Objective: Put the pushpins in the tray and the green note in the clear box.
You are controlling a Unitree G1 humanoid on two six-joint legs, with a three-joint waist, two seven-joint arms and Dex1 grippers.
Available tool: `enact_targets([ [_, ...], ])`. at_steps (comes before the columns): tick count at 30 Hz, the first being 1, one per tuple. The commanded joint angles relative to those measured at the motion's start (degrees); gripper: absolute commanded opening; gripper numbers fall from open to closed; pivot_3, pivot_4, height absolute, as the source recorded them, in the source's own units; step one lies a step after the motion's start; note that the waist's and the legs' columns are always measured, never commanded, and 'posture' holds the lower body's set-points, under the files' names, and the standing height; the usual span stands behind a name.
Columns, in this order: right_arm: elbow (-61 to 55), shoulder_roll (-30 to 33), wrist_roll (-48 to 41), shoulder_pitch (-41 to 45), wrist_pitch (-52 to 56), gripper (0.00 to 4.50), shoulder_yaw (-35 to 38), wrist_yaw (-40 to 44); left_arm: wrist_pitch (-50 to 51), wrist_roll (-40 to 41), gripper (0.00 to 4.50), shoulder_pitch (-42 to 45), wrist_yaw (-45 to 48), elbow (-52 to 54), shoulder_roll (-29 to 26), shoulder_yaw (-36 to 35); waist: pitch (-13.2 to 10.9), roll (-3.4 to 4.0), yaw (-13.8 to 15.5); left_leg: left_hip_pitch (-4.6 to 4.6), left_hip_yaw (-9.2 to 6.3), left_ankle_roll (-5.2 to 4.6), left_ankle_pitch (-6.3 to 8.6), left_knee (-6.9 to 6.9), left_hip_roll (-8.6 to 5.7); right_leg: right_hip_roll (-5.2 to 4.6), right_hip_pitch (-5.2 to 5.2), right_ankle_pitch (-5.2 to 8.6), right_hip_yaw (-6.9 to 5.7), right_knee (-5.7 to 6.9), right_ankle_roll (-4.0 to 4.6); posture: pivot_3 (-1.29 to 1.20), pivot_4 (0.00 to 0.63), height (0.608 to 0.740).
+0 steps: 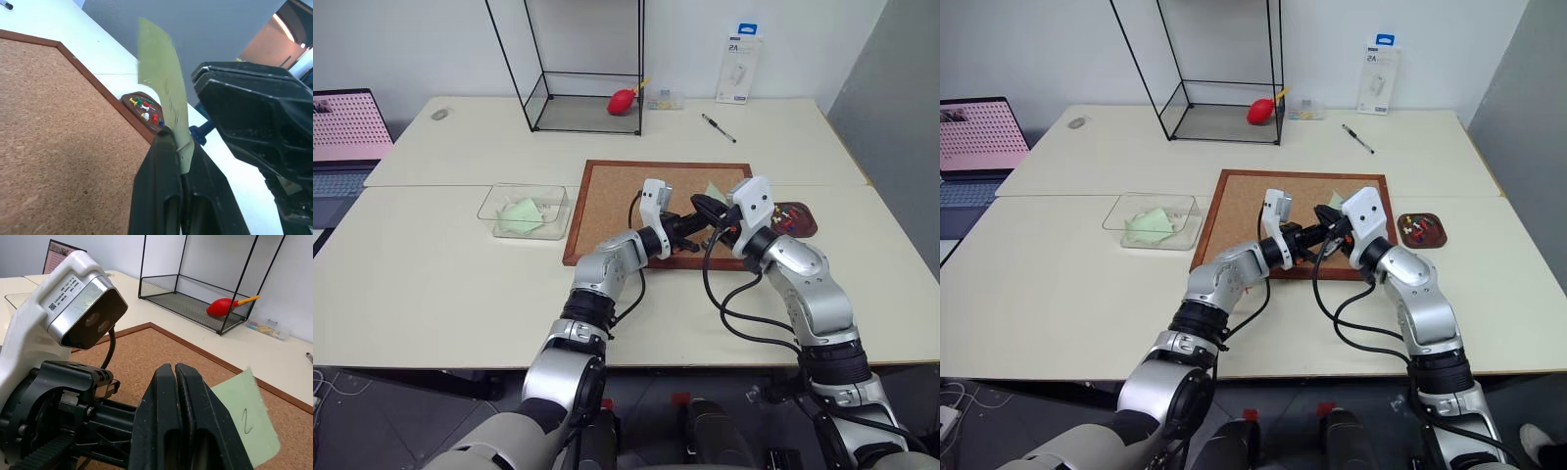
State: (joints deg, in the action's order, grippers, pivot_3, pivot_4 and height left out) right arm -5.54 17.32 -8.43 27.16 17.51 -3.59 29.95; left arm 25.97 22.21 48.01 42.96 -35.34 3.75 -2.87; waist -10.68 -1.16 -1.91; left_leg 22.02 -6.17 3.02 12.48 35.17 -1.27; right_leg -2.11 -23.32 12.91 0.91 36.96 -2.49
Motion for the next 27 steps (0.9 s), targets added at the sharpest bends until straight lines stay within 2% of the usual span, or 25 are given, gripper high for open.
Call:
enact_targets([
  [1, -1.29, -0.51, -1.21, 1.04, 0.23, 0.00, 0.67, -0.26, -0.33, 0.54, 0.08, 0.64, -0.65, 3.54, 0.04, 0.02, 0.00, 0.00, 0.00, 0.00, 0.00, 0.00, 0.00, 0.00, 0.00, 0.00, 0.00, 0.00, 0.00, 0.00, 0.00, 0.00, 0.150, 0.740],
  [11, -3.29, -0.93, -4.02, 1.88, 3.23, 0.00, 2.22, -0.91, 1.62, 1.44, 0.08, 0.77, -1.93, 3.37, -0.46, -0.94, 0.00, 0.00, 0.00, 0.00, 0.00, 0.00, 0.00, 0.00, 0.00, 0.00, 0.00, 0.00, 0.00, 0.00, 0.00, 0.00, 0.150, 0.740],
  [18, -5.31, -0.56, -6.42, 1.60, 5.73, 0.00, 3.82, -1.53, 5.41, 4.98, 0.08, 1.42, -2.82, 3.97, 0.04, -3.62, 0.00, 0.00, 0.00, 0.01, -0.01, 0.00, 0.00, 0.00, 0.00, 0.00, 0.00, 0.00, -0.01, 0.00, 0.00, 0.00, 0.150, 0.740],
  [27, -6.70, -0.46, -8.81, 1.70, 7.53, 0.00, 5.30, -2.38, 7.02, 5.74, 0.08, 0.81, -2.26, 4.92, -0.42, -3.31, 0.00, 0.00, 0.00, 0.00, 0.00, 0.00, 0.00, 0.00, 0.00, 0.00, 0.00, 0.00, -0.01, 0.00, 0.00, 0.00, 0.150, 0.740],
])
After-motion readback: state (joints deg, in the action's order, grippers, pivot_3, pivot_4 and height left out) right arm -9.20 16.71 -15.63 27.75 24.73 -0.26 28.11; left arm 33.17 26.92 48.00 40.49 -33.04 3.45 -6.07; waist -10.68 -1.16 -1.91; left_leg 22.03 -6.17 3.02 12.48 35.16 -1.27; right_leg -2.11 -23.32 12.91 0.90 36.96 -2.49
